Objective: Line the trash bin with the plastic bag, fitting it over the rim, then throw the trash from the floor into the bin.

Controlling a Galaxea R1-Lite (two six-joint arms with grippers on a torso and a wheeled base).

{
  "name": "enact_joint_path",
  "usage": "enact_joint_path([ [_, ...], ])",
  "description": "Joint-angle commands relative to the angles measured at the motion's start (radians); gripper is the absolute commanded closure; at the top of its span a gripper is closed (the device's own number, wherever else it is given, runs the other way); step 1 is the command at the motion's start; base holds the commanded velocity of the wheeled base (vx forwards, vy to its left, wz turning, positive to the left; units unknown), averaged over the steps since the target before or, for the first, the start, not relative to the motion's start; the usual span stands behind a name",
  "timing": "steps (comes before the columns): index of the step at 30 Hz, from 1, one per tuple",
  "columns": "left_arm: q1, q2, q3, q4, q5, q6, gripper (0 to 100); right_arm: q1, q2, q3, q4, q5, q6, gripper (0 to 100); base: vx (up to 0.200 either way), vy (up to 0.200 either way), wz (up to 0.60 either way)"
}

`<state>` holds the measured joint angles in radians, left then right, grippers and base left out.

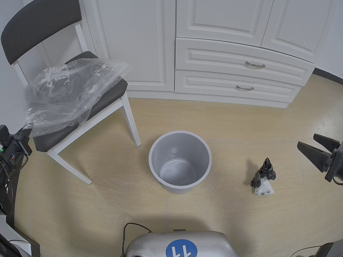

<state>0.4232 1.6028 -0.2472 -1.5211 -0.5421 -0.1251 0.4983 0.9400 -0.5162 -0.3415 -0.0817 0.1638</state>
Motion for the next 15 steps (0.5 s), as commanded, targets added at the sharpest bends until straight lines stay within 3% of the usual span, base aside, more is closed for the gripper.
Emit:
enact_joint_path([
  [1, -0.198, -0.211, 0.032, 0.044, 0.005, -0.002, 100, 0.023, 0.014, 0.002, 0.007, 0.000, -0.012, 0, 0.000, 0.000, 0.00],
  [4, -0.334, -0.307, -0.050, 0.226, 0.004, -0.001, 100, 0.034, 0.022, 0.002, 0.010, 0.002, -0.012, 0, 0.000, 0.000, 0.00],
  [6, -0.400, -0.368, -0.118, 0.397, 0.005, -0.001, 100, 0.039, 0.022, 0.002, 0.012, 0.003, -0.012, 0, 0.000, 0.000, 0.00],
  [7, -0.405, -0.371, -0.124, 0.410, 0.005, -0.001, 100, 0.039, 0.022, 0.002, 0.012, 0.003, -0.012, 0, 0.000, 0.000, 0.00],
  [8, -0.466, -0.431, -0.202, 0.598, 0.022, -0.002, 100, 0.043, 0.023, 0.004, 0.013, 0.003, -0.012, 0, 0.000, 0.000, 0.00],
  [10, -0.541, -0.494, -0.296, 0.817, 0.094, -0.002, 100, 0.052, 0.033, 0.004, 0.013, 0.003, -0.012, 0, 0.000, 0.000, 0.00],
  [11, -0.547, -0.498, -0.303, 0.835, 0.100, -0.002, 100, 0.052, 0.033, 0.004, 0.013, 0.003, -0.012, 0, 0.000, 0.000, 0.00],
  [12, -0.644, -0.552, -0.402, 1.050, 0.197, -0.005, 100, 0.066, 0.040, 0.008, 0.013, 0.002, -0.012, 0, 0.000, 0.000, 0.00],
  [13, -0.644, -0.552, -0.402, 1.050, 0.197, -0.005, 100, 0.066, 0.040, 0.008, 0.013, 0.002, -0.012, 0, 0.000, 0.000, 0.00],
  [14, -0.739, -0.603, -0.481, 1.228, 0.287, -0.010, 100, 0.078, 0.048, 0.010, 0.013, -0.004, -0.013, 0, 0.000, 0.000, 0.00],
  [15, -0.787, -0.626, -0.512, 1.300, 0.323, -0.013, 100, 0.080, 0.052, 0.010, 0.013, -0.007, -0.015, 0, 0.000, 0.000, 0.00],
])
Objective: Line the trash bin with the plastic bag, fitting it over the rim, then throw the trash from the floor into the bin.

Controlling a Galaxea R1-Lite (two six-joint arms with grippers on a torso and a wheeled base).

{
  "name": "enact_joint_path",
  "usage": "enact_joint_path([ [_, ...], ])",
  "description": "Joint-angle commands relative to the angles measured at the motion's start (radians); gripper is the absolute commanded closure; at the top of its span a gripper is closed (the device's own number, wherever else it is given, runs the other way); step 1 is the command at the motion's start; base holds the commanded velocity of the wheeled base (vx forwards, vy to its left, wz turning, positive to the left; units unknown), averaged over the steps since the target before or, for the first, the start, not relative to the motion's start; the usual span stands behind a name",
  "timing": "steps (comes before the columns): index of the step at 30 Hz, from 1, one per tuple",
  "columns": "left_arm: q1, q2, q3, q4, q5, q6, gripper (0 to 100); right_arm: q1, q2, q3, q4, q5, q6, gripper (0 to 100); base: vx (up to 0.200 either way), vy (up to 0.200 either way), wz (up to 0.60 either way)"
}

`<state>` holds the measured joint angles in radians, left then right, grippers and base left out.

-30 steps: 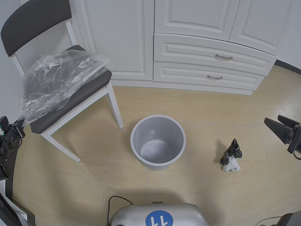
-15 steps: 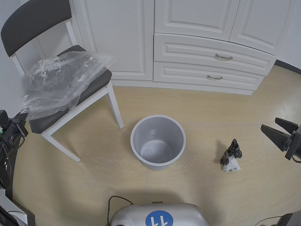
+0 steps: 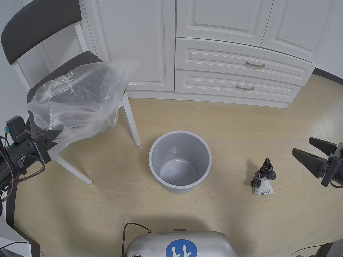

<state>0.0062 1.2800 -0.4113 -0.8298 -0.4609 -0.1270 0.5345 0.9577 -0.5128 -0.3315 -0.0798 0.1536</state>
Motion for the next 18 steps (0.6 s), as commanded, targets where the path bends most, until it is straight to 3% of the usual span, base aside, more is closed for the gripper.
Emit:
enact_joint_path([
  [1, -0.382, -0.309, -0.356, 0.627, 0.249, -0.011, 100, 0.044, 0.035, 0.007, 0.003, -0.011, -0.005, 0, 0.000, 0.000, 0.00],
  [2, -0.442, -0.335, -0.383, 0.696, 0.281, -0.014, 100, 0.045, 0.036, 0.007, 0.005, -0.011, -0.020, 0, 0.000, 0.000, 0.00],
  [5, -0.506, -0.380, -0.382, 0.733, 0.298, -0.026, 100, 0.062, 0.041, -0.004, 0.022, -0.008, -0.062, 0, 0.000, 0.000, 0.00],
  [10, -0.523, -0.401, -0.380, 0.755, 0.300, -0.031, 100, 0.147, 0.084, -0.064, 0.035, -0.009, -0.124, 0, 0.000, 0.000, 0.00],
  [14, -0.535, -0.419, -0.376, 0.762, 0.294, -0.028, 100, 0.202, 0.066, -0.055, 0.031, -0.006, -0.117, 0, 0.000, 0.000, 0.00],
  [18, -0.597, -0.446, -0.371, 0.764, 0.292, -0.019, 100, 0.252, 0.055, -0.032, 0.028, -0.014, -0.123, 0, 0.000, 0.000, 0.00],
])
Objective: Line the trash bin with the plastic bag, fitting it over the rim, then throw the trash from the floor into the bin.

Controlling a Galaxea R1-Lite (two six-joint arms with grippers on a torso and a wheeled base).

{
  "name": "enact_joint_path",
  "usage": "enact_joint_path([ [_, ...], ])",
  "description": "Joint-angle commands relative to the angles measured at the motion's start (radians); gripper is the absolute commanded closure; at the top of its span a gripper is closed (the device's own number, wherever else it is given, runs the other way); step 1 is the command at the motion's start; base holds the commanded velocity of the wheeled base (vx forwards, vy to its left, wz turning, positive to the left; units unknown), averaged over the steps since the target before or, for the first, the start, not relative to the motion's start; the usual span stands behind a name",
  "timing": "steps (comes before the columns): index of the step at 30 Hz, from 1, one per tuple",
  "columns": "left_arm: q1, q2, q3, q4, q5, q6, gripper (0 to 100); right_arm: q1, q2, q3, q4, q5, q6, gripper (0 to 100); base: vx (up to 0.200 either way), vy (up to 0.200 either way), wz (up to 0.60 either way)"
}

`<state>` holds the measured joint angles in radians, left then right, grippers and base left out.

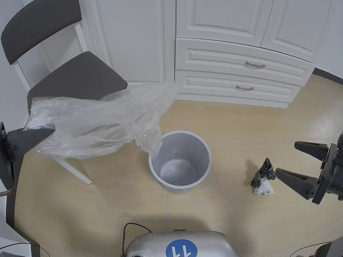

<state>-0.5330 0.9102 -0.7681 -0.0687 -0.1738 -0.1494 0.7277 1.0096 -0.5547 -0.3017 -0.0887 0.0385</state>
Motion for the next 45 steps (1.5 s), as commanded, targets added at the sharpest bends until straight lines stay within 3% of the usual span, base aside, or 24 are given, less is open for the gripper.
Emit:
enact_joint_path([
  [1, -0.076, -0.079, -0.011, 0.004, 0.007, 0.016, 100, 0.061, -0.002, 0.018, -0.002, -0.016, -0.009, 0, 0.000, 0.000, 0.00],
  [11, -0.105, -0.093, 0.043, -0.002, 0.004, 0.106, 100, 0.065, 0.034, 0.022, -0.025, -0.045, -0.009, 0, 0.000, 0.000, 0.00],
  [20, -0.174, -0.113, 0.069, -0.005, 0.005, 0.131, 100, 0.067, 0.124, 0.058, -0.160, -0.051, 0.001, 0, 0.000, 0.000, 0.00],
  [26, -0.177, -0.128, 0.072, -0.006, 0.004, 0.137, 100, 0.076, 0.192, 0.082, -0.166, -0.134, -0.012, 0, 0.000, 0.000, 0.00],
  [35, -0.208, -0.145, 0.076, -0.006, 0.004, 0.140, 100, 0.099, 0.281, 0.084, -0.178, -0.144, 0.003, 0, 0.000, 0.000, 0.00],
  [38, -0.213, -0.149, 0.076, -0.006, 0.004, 0.151, 100, 0.110, 0.313, 0.093, -0.220, -0.144, 0.018, 0, 0.000, 0.000, 0.00],
  [45, -0.213, -0.171, 0.096, -0.008, 0.004, 0.221, 100, 0.151, 0.518, 0.121, -0.519, -0.178, 0.098, 0, 0.000, 0.000, 0.00],
])
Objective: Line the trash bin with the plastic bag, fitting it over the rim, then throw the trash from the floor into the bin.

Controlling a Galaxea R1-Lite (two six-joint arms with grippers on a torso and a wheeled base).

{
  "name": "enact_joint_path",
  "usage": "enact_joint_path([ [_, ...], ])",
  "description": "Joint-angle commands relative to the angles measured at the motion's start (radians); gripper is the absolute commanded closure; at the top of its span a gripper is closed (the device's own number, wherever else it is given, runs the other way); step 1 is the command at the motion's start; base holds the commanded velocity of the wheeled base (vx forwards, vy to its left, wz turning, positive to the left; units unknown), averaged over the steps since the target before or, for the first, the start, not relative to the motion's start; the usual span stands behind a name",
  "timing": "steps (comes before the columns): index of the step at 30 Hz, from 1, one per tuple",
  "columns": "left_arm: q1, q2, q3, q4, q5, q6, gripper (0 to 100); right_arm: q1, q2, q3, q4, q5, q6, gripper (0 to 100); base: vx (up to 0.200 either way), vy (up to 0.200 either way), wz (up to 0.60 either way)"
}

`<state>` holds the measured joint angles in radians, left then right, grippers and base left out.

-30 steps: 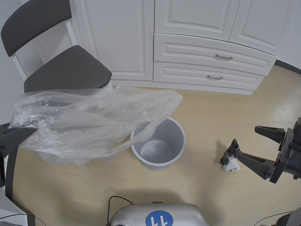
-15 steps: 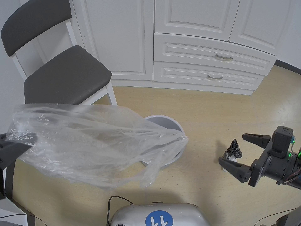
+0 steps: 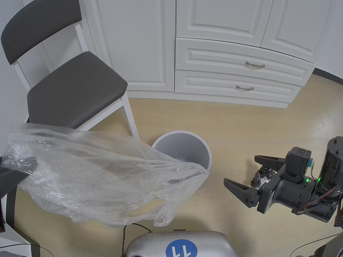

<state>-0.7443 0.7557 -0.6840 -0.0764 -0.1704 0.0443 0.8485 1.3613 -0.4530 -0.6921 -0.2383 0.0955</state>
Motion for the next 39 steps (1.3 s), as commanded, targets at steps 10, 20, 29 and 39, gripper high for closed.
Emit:
enact_joint_path([
  [10, -0.014, -0.018, 0.012, -0.002, 0.000, 0.031, 100, 0.113, 0.357, 0.000, -0.256, -0.064, 0.150, 0, 0.000, 0.000, 0.00],
  [20, -0.015, -0.015, 0.014, -0.003, 0.000, 0.032, 100, 0.127, 0.473, -0.009, -0.345, -0.055, 0.191, 0, 0.000, 0.000, 0.00],
  [29, -0.015, -0.024, 0.014, -0.005, 0.000, 0.034, 100, 0.178, 0.470, 0.042, -0.334, -0.039, 0.181, 0, 0.000, 0.000, 0.00],
  [39, -0.015, -0.026, 0.040, -0.037, 0.000, 0.066, 100, 0.083, 0.289, 0.037, -0.270, -0.039, 0.112, 0, 0.000, 0.000, 0.00],
])
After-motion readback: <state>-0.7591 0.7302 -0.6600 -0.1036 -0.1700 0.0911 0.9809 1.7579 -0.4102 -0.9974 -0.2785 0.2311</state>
